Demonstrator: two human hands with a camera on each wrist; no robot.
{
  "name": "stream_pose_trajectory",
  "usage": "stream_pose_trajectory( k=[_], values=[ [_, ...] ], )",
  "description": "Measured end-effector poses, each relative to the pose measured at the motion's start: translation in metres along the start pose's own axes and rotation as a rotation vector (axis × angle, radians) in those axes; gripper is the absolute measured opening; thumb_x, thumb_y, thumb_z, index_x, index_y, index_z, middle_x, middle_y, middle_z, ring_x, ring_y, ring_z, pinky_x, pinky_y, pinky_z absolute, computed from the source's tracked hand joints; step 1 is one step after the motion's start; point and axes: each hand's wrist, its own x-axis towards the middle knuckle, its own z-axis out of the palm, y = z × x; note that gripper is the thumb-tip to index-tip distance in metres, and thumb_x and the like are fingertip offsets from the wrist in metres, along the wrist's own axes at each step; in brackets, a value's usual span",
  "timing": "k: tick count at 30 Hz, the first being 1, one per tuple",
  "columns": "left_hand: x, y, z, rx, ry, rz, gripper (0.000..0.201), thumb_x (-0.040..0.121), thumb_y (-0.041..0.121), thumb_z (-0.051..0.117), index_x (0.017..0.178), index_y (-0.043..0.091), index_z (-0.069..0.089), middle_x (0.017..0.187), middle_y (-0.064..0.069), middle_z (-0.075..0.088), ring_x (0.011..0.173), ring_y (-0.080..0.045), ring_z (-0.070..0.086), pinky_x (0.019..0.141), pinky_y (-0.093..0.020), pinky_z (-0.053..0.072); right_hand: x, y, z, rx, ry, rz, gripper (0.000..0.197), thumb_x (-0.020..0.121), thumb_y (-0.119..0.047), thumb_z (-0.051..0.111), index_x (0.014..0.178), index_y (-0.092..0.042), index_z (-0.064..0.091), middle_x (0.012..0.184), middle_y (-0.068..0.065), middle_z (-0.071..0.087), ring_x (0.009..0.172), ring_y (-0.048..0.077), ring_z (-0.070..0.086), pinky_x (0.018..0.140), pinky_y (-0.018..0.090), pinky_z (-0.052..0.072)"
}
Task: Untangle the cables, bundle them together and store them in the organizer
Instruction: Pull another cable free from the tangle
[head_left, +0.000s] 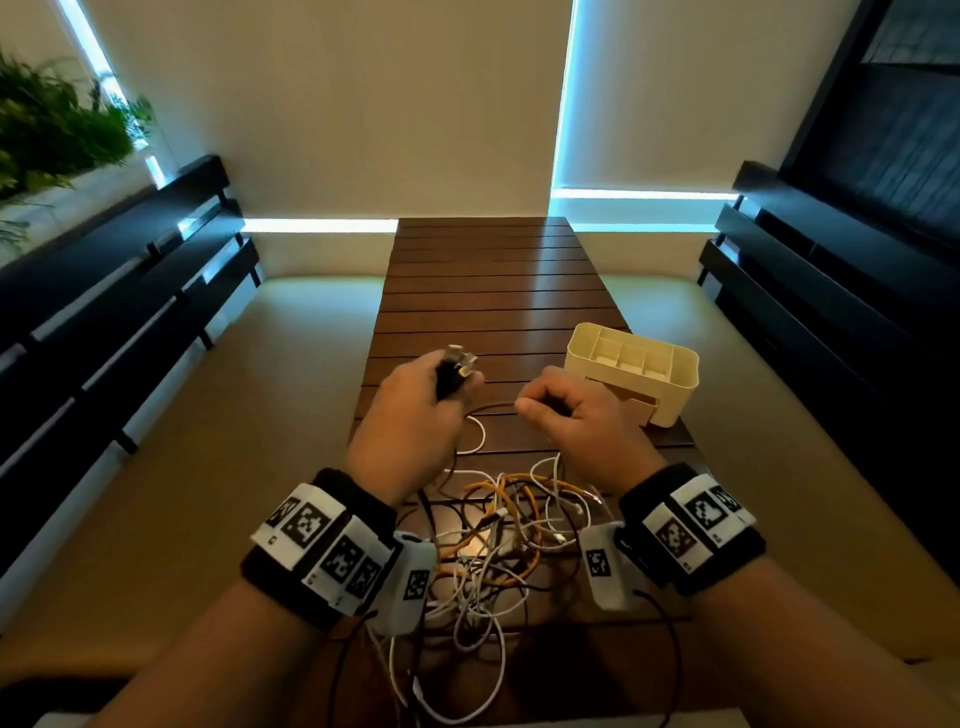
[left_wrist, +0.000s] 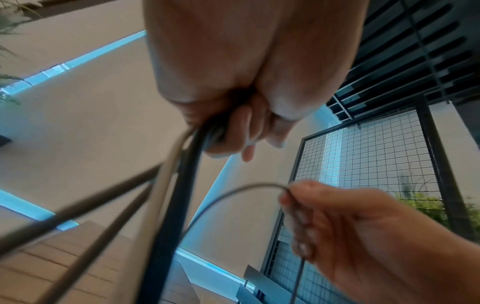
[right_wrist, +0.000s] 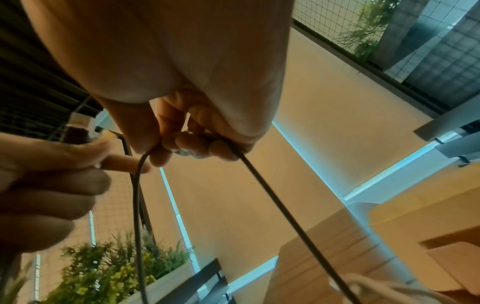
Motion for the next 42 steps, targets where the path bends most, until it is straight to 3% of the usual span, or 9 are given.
stream_pose_trajectory(
  k=[7, 13, 17, 20, 24, 29, 33, 38, 42],
  values=[
    [-0.005, 0.006, 0.000, -0.070, -0.032, 0.179, 0.028, 0.097, 0.024, 0.061, 0.071, 0.030, 0.052, 0.060, 0.014, 0.052, 0.055, 0.000, 0.046, 0.053, -0.015, 0.032, 0.004, -0.028, -0.011, 0.084, 0.083, -0.135, 0.010, 0.098, -0.022, 0.058, 0.091, -0.025, 0.064, 0.079, -0.009, 0.060, 0.072, 0.005, 0.054, 0.064, 0.013, 0.042],
    [0.002, 0.004, -0.025, -0.341, 0.145, -0.038, 0.018, 0.096, 0.026, 0.062, 0.085, 0.012, 0.065, 0.048, 0.014, 0.045, 0.050, -0.012, 0.039, 0.054, -0.030, 0.034, -0.014, 0.006, 0.000, 0.223, 0.047, 0.158, 0.018, 0.100, -0.031, 0.052, 0.089, -0.029, 0.067, 0.064, -0.016, 0.055, 0.064, 0.009, 0.051, 0.069, 0.040, 0.048],
    [-0.002, 0.002, -0.028, -0.013, -0.081, -0.108, 0.021, 0.098, 0.024, 0.061, 0.077, 0.020, 0.062, 0.059, 0.005, 0.046, 0.051, -0.008, 0.039, 0.050, -0.023, 0.032, -0.012, 0.002, -0.012, 0.224, 0.174, 0.140, 0.015, 0.098, -0.026, 0.057, 0.086, -0.025, 0.066, 0.072, -0.015, 0.059, 0.067, 0.003, 0.053, 0.068, 0.023, 0.045],
    [-0.002, 0.006, -0.024, -0.002, -0.010, -0.090, 0.012, 0.099, 0.024, 0.059, 0.095, 0.018, 0.068, 0.076, -0.002, 0.061, 0.060, -0.010, 0.049, 0.056, -0.023, 0.040, -0.007, -0.007, -0.023, 0.096, 0.183, 0.048, 0.014, 0.097, -0.021, 0.059, 0.087, -0.027, 0.065, 0.084, -0.010, 0.063, 0.076, -0.001, 0.055, 0.068, 0.009, 0.043],
    [-0.003, 0.018, -0.013, -0.051, 0.037, 0.092, 0.014, 0.096, 0.023, 0.064, 0.108, 0.021, 0.070, 0.087, 0.012, 0.066, 0.075, 0.001, 0.058, 0.071, -0.021, 0.043, -0.002, -0.015, -0.025, -0.070, 0.125, -0.081, 0.010, 0.095, -0.019, 0.062, 0.089, -0.026, 0.064, 0.083, -0.014, 0.060, 0.079, 0.001, 0.056, 0.069, 0.012, 0.040],
    [-0.007, 0.020, 0.006, -0.054, -0.139, 0.173, 0.018, 0.096, 0.028, 0.062, 0.079, 0.023, 0.060, 0.068, 0.008, 0.057, 0.061, -0.008, 0.047, 0.063, -0.036, 0.042, -0.004, -0.036, -0.023, -0.007, 0.162, -0.217, 0.010, 0.095, -0.016, 0.063, 0.091, -0.024, 0.065, 0.079, -0.014, 0.056, 0.074, 0.003, 0.052, 0.066, 0.011, 0.038],
    [-0.010, 0.027, -0.004, -0.148, 0.026, 0.191, 0.021, 0.096, 0.022, 0.064, 0.076, 0.027, 0.059, 0.058, 0.017, 0.052, 0.054, 0.000, 0.043, 0.057, -0.020, 0.036, -0.015, -0.025, -0.019, 0.064, 0.086, -0.092, 0.014, 0.101, -0.027, 0.053, 0.094, -0.028, 0.065, 0.073, -0.012, 0.055, 0.066, 0.001, 0.050, 0.060, 0.013, 0.040],
    [-0.012, 0.024, -0.023, -0.297, 0.140, 0.011, 0.014, 0.096, 0.028, 0.062, 0.085, 0.021, 0.067, 0.056, 0.013, 0.052, 0.056, -0.012, 0.046, 0.058, -0.030, 0.039, -0.029, 0.002, -0.007, 0.169, 0.058, 0.118, 0.020, 0.102, -0.032, 0.049, 0.093, -0.031, 0.066, 0.076, -0.002, 0.057, 0.071, 0.017, 0.053, 0.070, 0.047, 0.049],
    [-0.026, 0.015, -0.012, -0.013, -0.048, -0.075, 0.023, 0.098, 0.025, 0.060, 0.092, 0.004, 0.068, 0.068, 0.001, 0.054, 0.060, -0.011, 0.043, 0.053, -0.024, 0.034, -0.022, -0.003, -0.023, 0.227, 0.265, 0.116, 0.016, 0.099, -0.028, 0.055, 0.087, -0.024, 0.065, 0.067, -0.019, 0.057, 0.068, 0.003, 0.051, 0.068, 0.026, 0.044]
  ],
)
